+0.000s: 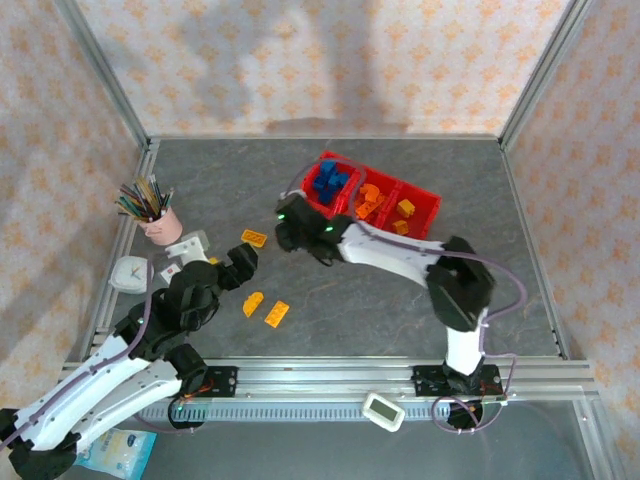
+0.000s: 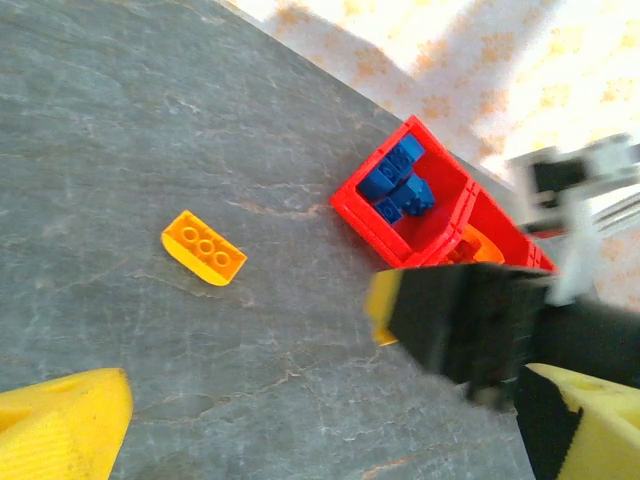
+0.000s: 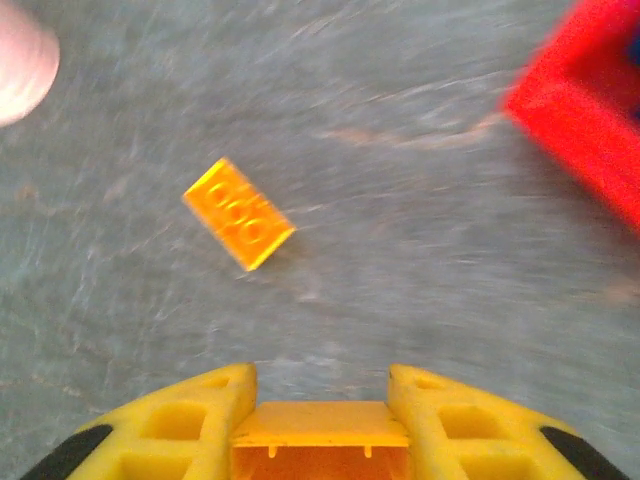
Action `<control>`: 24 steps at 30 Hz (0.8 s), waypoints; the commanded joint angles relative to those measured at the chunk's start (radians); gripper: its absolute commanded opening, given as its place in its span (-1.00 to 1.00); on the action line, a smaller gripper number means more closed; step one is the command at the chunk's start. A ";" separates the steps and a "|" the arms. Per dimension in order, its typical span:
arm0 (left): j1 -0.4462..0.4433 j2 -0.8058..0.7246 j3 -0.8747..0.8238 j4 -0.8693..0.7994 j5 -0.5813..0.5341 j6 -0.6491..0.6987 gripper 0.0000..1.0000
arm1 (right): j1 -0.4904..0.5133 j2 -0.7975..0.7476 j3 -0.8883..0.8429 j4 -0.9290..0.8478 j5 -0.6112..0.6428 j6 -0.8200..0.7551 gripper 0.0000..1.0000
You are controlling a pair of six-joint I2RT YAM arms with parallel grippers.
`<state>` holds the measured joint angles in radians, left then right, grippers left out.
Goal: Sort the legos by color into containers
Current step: Place the lego in the container.
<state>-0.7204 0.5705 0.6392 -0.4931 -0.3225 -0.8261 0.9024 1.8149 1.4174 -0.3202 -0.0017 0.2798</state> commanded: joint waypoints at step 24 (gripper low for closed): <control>0.012 0.393 0.109 0.365 0.275 0.171 0.98 | -0.607 -0.200 -0.322 0.060 0.146 0.053 -0.48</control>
<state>-0.7181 0.9611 0.7139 -0.1623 -0.0635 -0.6785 0.3126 1.5673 1.0611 -0.2974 0.1406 0.3630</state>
